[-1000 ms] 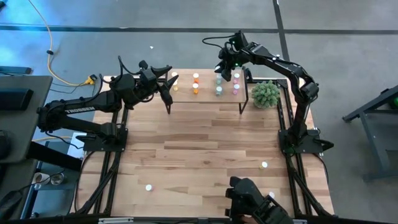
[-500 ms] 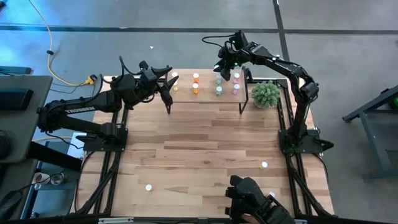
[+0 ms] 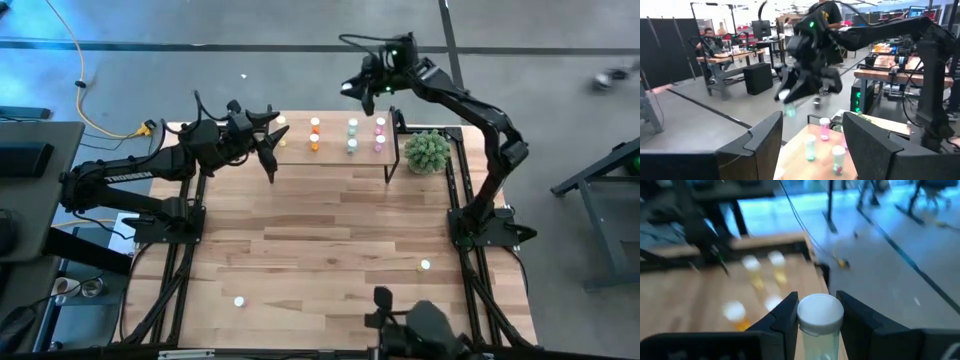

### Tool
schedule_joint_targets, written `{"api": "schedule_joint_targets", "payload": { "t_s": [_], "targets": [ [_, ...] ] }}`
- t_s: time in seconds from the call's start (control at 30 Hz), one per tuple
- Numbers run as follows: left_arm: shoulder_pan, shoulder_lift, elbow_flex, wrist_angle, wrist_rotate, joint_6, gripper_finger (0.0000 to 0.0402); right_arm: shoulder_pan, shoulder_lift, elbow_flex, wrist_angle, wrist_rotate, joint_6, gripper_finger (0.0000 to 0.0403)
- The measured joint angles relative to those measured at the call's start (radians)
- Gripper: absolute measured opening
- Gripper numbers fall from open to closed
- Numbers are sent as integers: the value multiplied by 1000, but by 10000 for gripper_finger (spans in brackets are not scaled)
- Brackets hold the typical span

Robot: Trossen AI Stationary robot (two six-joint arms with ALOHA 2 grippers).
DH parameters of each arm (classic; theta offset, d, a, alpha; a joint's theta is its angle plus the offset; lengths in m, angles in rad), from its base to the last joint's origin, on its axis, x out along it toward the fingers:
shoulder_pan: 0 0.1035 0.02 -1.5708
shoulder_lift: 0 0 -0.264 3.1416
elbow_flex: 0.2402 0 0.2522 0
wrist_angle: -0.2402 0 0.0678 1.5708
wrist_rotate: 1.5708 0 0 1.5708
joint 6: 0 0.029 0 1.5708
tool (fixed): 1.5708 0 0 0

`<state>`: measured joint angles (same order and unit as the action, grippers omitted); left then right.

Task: Pick and place medicine bottles onto shelf by color
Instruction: Put the blue pill bottle on the shelf aligned with the other blue pill bottles

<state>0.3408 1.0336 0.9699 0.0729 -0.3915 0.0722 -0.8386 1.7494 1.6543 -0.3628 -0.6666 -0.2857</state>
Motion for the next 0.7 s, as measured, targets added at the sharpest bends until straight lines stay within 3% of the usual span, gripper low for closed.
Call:
{"api": "schedule_joint_targets", "payload": {
  "t_s": [0.27, 0.43, 0.7],
  "targets": [
    [0, 0, 0, -2, 27, -17, 196, 59, -23, 0, 210, -161, 177, 104],
    [13, 0, 0, -23, 60, -44, 196, 126, -23, 0, 256, -179, 177, 104],
    [106, 0, 0, -14, 246, -188, 196, 171, -36, 0, 454, -181, 271, 104]
  ]
}}
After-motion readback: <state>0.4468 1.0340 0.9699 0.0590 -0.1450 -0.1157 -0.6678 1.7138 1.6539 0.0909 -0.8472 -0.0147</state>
